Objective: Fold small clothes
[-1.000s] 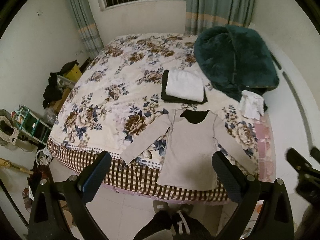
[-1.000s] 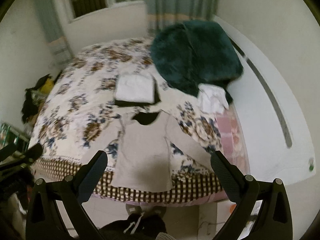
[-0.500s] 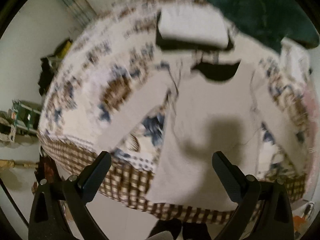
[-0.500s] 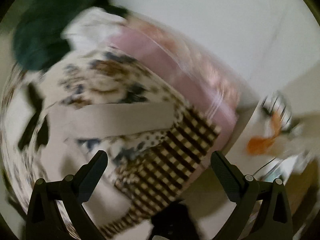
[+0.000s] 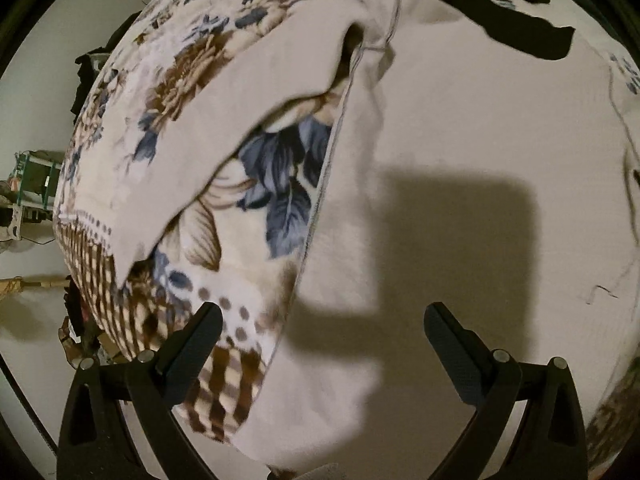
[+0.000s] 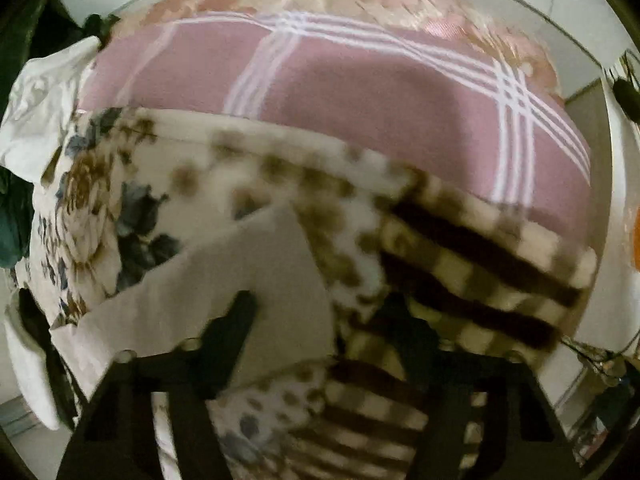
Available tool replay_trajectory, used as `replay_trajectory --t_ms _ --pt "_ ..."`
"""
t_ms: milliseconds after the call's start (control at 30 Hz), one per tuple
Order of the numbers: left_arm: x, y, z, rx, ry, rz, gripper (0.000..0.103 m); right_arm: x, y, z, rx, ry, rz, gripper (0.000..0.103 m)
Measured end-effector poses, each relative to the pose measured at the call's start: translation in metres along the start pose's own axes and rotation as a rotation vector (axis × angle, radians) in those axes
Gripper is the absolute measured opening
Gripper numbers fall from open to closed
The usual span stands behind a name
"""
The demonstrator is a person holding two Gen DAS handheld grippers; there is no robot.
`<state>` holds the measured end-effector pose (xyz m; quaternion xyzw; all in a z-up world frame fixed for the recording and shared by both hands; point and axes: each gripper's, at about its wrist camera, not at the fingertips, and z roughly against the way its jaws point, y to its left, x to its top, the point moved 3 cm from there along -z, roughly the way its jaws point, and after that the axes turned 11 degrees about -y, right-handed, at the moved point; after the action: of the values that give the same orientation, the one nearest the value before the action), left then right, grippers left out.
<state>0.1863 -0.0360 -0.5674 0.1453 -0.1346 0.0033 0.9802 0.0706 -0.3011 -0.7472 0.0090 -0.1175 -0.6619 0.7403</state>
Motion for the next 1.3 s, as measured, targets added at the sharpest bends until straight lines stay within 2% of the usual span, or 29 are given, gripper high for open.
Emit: replay_trajectory --t_ms 33,67,100,233,333,433,500,567,700,767,867,1000,1133,1167,1233,1267,1300 --pt "0.001 0.002 -0.002 0.001 -0.004 -0.004 0.103 -0.002 0.003 0.0 -0.006 -0.027 0.02 0.038" --pt "0.003 0.005 -0.003 -0.002 -0.015 -0.005 0.103 -0.005 0.01 0.003 -0.01 -0.048 0.044 0.016" --pt "0.004 0.008 -0.002 -0.003 -0.025 -0.003 0.103 -0.009 0.016 0.006 -0.022 -0.07 0.075 0.008" --pt "0.01 0.027 0.002 -0.013 -0.05 0.014 0.103 -0.036 0.06 0.04 -0.007 -0.187 0.256 0.007" --pt "0.012 0.049 0.005 -0.012 -0.074 0.022 0.103 -0.082 0.116 0.073 0.052 -0.24 0.469 0.007" --pt "0.009 0.08 0.009 0.01 -0.102 0.032 0.103 -0.163 0.19 0.109 0.136 -0.249 0.77 0.007" --pt "0.005 0.102 0.011 0.031 -0.112 0.05 0.103 -0.237 0.226 0.124 0.186 -0.24 1.005 0.007" --pt "-0.004 0.131 0.009 0.059 -0.107 0.08 0.103 -0.32 0.245 0.135 0.232 -0.229 1.234 0.007" --pt "-0.021 0.181 0.0 0.108 -0.073 0.146 0.103 -0.466 0.244 0.14 0.281 -0.196 1.584 0.006" --pt "-0.029 0.202 -0.005 0.128 -0.059 0.175 0.103 -0.513 0.23 0.132 0.27 -0.161 1.69 0.006" --pt "-0.039 0.23 -0.014 0.156 -0.042 0.207 0.103 -0.563 0.213 0.114 0.211 -0.113 1.788 0.006" --pt "-0.047 0.258 -0.026 0.163 -0.024 0.26 0.103 -0.59 0.198 0.099 0.153 -0.105 1.852 0.006" --pt "-0.049 0.277 -0.034 0.131 -0.017 0.328 0.103 -0.591 0.194 0.091 0.123 -0.077 1.871 0.006" --pt "-0.048 0.28 -0.037 0.113 -0.012 0.348 0.103 -0.588 0.197 0.089 0.118 -0.046 1.855 0.008" --pt "-0.05 0.288 -0.045 0.047 0.007 0.422 0.103 -0.576 0.204 0.085 0.134 0.086 1.777 0.01" --pt "-0.051 0.295 -0.052 -0.009 0.027 0.487 0.103 -0.566 0.205 0.081 0.147 0.162 1.717 0.022" --pt "-0.051 0.299 -0.057 -0.061 0.042 0.546 0.103 -0.556 0.205 0.08 0.17 0.221 1.653 0.04"
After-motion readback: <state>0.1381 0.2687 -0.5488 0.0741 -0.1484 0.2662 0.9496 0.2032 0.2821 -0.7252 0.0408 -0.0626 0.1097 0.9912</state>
